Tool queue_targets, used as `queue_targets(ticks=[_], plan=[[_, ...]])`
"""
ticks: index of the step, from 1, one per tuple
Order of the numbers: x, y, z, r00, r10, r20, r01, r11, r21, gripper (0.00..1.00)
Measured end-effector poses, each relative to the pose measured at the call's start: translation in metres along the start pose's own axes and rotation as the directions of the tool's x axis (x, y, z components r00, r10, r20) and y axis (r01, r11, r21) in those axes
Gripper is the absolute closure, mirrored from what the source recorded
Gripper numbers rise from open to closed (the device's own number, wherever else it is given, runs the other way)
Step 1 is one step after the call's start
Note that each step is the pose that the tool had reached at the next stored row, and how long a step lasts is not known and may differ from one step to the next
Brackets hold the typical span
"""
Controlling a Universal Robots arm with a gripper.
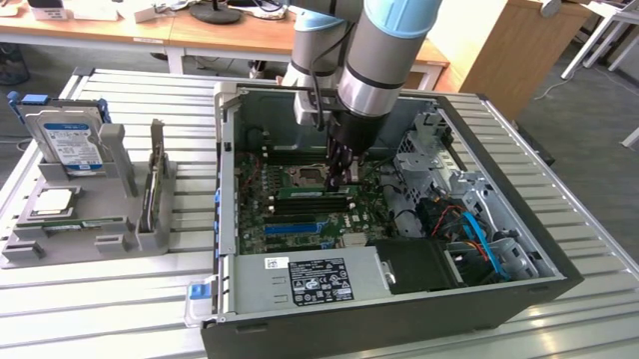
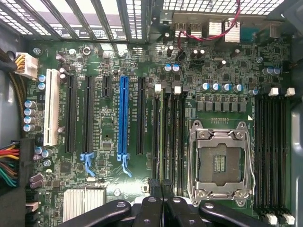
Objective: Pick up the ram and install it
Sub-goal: 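Insert the ram into the slot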
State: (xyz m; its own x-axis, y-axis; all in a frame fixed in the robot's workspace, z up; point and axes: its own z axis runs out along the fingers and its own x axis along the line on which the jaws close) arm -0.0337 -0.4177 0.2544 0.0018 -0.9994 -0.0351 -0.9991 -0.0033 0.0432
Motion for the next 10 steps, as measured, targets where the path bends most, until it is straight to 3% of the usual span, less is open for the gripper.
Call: queue_targets(ticks=[10], plan=[[0.0002, 0.0009, 0.0026, 1.0000, 0.000, -0.0001, 0.000, 1.0000, 0.0009, 0.88]])
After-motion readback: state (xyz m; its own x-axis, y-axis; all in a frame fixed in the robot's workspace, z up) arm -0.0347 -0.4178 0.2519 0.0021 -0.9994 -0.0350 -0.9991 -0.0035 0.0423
